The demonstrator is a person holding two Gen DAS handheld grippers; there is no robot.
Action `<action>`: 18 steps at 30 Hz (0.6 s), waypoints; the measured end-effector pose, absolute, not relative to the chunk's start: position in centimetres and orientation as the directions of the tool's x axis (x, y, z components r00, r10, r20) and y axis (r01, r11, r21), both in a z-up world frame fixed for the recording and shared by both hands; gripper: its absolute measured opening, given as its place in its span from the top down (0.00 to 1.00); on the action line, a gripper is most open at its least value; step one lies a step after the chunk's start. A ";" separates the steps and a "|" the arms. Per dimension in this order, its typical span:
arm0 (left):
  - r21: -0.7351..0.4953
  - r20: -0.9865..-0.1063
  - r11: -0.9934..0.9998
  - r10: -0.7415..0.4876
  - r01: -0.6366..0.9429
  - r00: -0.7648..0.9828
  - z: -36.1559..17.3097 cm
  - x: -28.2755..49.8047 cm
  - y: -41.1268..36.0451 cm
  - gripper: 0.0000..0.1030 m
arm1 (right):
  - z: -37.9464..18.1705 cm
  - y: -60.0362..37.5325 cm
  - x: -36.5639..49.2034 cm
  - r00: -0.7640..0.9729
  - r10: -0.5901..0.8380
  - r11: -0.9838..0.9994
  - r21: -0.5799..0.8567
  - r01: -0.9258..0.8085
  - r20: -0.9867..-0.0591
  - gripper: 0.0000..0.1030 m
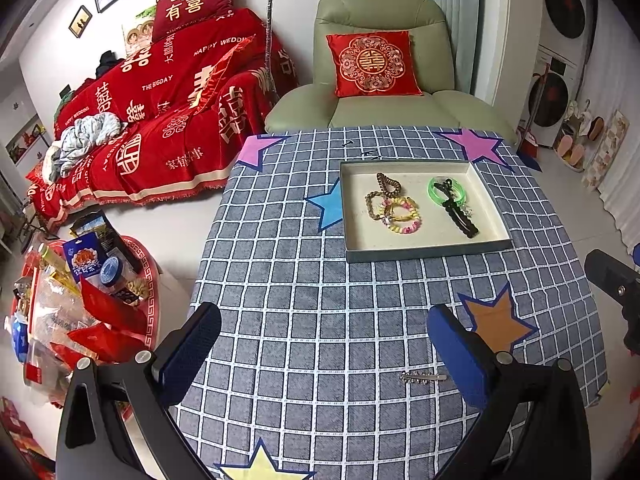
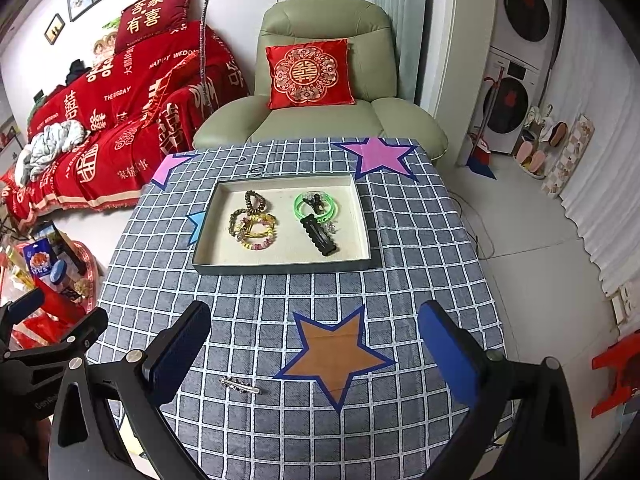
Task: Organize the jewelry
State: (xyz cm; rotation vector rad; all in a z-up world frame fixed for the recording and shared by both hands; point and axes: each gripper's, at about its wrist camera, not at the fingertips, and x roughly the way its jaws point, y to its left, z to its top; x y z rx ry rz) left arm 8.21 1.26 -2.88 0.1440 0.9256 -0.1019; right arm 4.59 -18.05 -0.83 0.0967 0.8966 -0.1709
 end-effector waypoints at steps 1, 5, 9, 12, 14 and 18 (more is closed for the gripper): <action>0.080 -0.801 0.986 -0.025 0.149 0.598 -2.9 8.2 1.3 0.00 | -0.8 -18.0 4.7 0.612 -0.107 0.982 0.013 0.188 -0.784 0.00; 0.080 -0.801 0.986 -0.024 0.147 0.598 -2.9 8.2 1.3 0.00 | -0.8 -18.1 4.7 0.612 -0.105 0.983 0.013 0.186 -0.784 0.00; 0.081 -0.801 0.986 -0.023 0.146 0.598 -3.0 8.3 1.5 0.00 | -0.9 -17.9 4.8 0.612 -0.102 0.983 0.014 0.182 -0.784 0.00; 0.080 -0.802 0.986 -0.023 0.146 0.597 -3.0 8.3 1.5 0.00 | -0.9 -17.9 4.9 0.612 -0.100 0.983 0.015 0.180 -0.785 0.00; 0.081 -0.802 0.986 -0.023 0.146 0.597 -3.0 8.3 1.5 0.00 | -0.9 -17.9 4.9 0.612 -0.101 0.983 0.015 0.182 -0.785 0.00; 0.080 -0.801 0.986 -0.023 0.146 0.598 -3.0 8.3 1.5 0.00 | -1.0 -17.9 4.9 0.611 -0.101 0.983 0.016 0.182 -0.785 0.00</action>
